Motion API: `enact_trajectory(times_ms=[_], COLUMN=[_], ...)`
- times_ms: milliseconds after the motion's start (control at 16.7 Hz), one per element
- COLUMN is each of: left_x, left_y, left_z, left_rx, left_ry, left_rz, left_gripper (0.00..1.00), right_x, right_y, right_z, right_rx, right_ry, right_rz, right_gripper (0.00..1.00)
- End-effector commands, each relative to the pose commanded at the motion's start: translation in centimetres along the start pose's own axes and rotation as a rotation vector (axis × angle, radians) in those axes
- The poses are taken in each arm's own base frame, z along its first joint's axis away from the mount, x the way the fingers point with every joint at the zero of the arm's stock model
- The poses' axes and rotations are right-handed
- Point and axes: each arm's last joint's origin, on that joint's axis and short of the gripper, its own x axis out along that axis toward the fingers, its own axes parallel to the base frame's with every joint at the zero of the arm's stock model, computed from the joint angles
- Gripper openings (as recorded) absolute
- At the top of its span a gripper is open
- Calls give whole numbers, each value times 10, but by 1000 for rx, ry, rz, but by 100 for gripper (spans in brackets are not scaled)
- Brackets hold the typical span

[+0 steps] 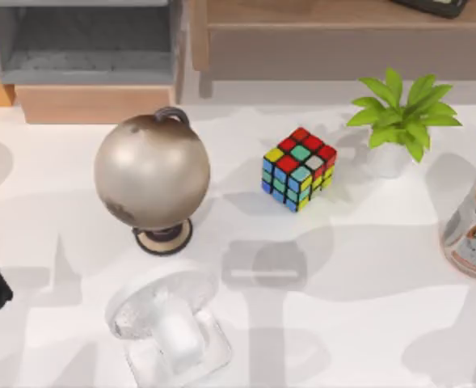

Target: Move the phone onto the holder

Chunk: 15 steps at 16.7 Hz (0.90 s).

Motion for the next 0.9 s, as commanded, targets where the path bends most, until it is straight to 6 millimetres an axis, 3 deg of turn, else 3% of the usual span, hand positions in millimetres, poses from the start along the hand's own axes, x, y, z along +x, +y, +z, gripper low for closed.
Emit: enact_trajectory(times_ms=[660, 900], left_x=[0, 0], left_y=[0, 0], left_z=[0, 0], left_rx=[0, 0], left_ry=[0, 0], left_rz=[0, 0], left_gripper=[100, 100], right_x=[46, 47], right_y=[0, -1], right_z=[-2, -3], right_rx=[3, 6], right_ry=[1, -1], right_rz=[-3, 0], right_gripper=[0, 0])
